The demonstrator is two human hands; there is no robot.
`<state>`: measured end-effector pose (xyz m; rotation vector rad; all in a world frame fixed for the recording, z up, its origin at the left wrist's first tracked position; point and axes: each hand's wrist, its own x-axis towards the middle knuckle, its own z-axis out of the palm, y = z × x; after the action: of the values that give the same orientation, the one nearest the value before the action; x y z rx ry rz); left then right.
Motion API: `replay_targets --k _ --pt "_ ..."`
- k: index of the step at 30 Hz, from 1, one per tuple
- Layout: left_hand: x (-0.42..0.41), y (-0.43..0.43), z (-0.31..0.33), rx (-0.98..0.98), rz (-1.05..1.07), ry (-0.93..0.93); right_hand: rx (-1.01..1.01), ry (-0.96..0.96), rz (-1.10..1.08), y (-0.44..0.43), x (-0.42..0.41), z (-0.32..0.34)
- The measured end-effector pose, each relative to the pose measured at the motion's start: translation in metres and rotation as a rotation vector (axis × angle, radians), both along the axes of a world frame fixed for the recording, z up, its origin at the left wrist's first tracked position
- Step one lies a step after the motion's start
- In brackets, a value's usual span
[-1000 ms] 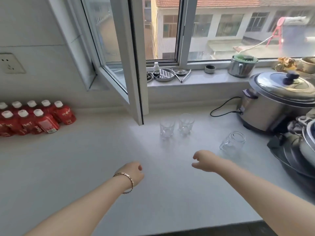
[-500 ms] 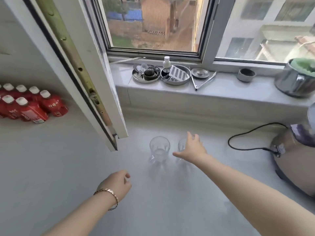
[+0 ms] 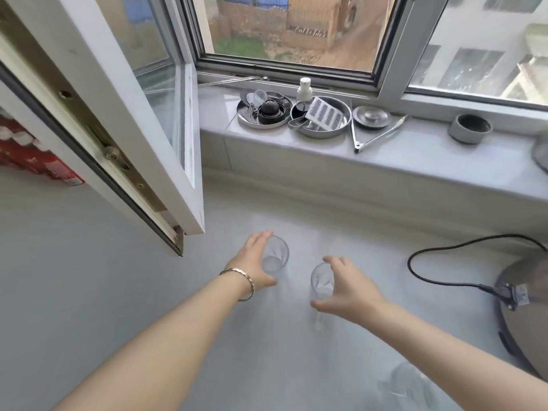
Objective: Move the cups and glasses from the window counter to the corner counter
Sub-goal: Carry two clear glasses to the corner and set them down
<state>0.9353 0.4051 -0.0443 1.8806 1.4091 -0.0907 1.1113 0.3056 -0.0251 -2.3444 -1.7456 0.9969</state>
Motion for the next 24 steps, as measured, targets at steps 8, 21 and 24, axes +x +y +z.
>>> replay_targets --k 8,21,24 --pt "-0.043 -0.069 0.013 0.238 0.152 0.082 0.02 -0.009 0.109 -0.024 -0.025 0.02" --pt "-0.315 -0.279 0.067 0.287 0.818 0.042 0.15 -0.006 0.725 -0.093 -0.279 0.08" --pt "-0.389 -0.351 0.075 0.302 0.965 0.096 0.17 0.04 0.895 -0.132 -0.368 0.087"
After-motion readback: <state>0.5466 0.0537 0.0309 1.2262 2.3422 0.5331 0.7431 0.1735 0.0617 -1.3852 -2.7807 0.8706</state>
